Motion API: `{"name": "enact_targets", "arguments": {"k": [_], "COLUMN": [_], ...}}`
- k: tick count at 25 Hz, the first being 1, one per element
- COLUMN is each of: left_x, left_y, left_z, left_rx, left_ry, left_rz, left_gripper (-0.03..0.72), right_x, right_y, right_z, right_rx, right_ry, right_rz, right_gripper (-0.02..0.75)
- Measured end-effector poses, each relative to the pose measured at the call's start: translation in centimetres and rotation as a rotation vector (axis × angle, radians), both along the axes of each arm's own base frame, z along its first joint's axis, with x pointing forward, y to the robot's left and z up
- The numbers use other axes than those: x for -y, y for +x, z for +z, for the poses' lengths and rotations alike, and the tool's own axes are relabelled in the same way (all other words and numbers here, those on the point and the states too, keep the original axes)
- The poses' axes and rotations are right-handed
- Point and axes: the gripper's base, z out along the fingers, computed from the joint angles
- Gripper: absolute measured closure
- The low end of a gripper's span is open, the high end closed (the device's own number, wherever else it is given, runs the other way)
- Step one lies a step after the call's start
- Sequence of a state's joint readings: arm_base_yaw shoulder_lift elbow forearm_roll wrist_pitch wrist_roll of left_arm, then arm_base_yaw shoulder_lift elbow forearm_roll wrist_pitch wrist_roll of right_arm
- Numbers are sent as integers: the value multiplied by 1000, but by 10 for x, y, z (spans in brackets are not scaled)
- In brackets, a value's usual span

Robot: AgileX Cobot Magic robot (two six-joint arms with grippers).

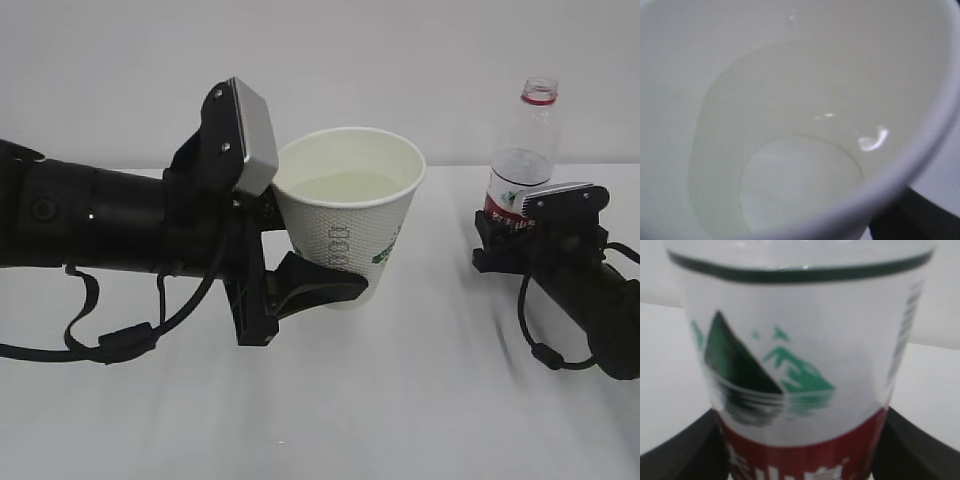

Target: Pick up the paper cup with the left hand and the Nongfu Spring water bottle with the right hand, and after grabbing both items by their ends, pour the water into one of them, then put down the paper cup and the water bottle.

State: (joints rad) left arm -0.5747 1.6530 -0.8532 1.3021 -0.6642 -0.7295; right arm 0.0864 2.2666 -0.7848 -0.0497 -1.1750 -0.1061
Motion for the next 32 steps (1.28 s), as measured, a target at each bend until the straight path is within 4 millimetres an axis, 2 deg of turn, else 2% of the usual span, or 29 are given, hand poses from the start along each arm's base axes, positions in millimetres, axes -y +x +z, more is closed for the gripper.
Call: {"name": "enact_targets", "arguments": {"k": [7,14,20,32], "left_x": [0,0,0,0], "left_y": [0,0,0,0], "left_z": [0,0,0,0], "left_rx": [0,-1,-1,-2], "left_ry": [0,-5,-5,-6], "left_rz": [0,-5,-5,-4], "left_gripper": [188,188,188,188], "right_x": [-1,-2,-1,3], "right_y": [-1,-2,-11,-54], "right_z": [-5,-5,12,41], "right_rx": [-28,-33,-18,-32], "right_ry": [17,25,26,7], "right_rz": [13,14,14,19], "right_gripper": [89,76,76,77]}}
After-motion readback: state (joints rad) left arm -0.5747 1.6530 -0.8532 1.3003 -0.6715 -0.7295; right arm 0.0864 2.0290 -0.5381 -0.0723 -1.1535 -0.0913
